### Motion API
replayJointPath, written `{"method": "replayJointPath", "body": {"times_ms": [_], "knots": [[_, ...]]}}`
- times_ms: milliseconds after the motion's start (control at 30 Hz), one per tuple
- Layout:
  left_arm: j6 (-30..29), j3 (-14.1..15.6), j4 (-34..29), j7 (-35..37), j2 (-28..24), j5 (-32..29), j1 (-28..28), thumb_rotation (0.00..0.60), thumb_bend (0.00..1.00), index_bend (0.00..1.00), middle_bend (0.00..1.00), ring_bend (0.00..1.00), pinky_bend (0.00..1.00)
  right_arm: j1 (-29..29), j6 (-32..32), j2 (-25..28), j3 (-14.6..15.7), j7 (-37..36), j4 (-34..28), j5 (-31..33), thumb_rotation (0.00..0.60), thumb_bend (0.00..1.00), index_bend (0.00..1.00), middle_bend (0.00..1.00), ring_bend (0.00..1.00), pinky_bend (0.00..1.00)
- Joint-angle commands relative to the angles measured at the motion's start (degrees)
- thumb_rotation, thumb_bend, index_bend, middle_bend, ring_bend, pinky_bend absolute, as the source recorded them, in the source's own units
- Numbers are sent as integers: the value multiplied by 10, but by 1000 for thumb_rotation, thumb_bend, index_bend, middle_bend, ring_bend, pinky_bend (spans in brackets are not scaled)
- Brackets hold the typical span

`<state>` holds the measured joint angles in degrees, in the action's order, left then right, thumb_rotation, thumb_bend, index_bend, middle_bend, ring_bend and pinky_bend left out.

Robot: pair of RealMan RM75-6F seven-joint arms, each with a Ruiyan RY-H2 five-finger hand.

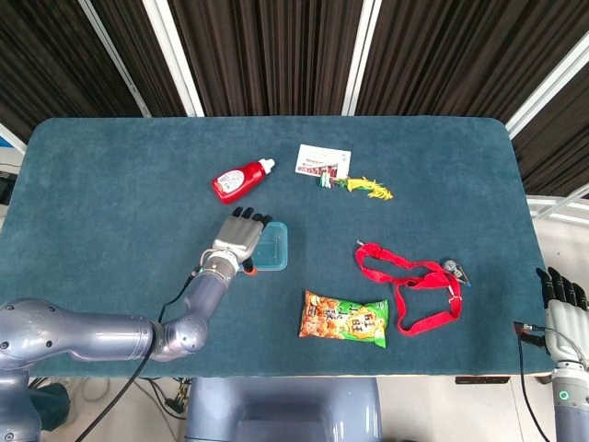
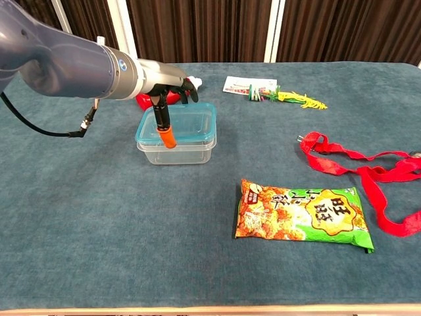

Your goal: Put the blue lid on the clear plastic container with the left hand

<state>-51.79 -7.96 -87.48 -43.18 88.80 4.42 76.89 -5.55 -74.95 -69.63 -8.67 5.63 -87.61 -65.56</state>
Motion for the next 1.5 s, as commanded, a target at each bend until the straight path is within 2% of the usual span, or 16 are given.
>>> {"method": "replayJointPath", "body": {"times_ms": [33,1500], "knots": [[0,-1,-1,0,0,3,-2,600,180,131,365,0,21,0,0,0,0,0,0,0,600,268,36,1,0,0],[-9,0,15,-18,25,38,-24,600,174,130,350,0,12,1,-1,3,-1,-2,-3,0,600,268,35,1,0,0]]}}
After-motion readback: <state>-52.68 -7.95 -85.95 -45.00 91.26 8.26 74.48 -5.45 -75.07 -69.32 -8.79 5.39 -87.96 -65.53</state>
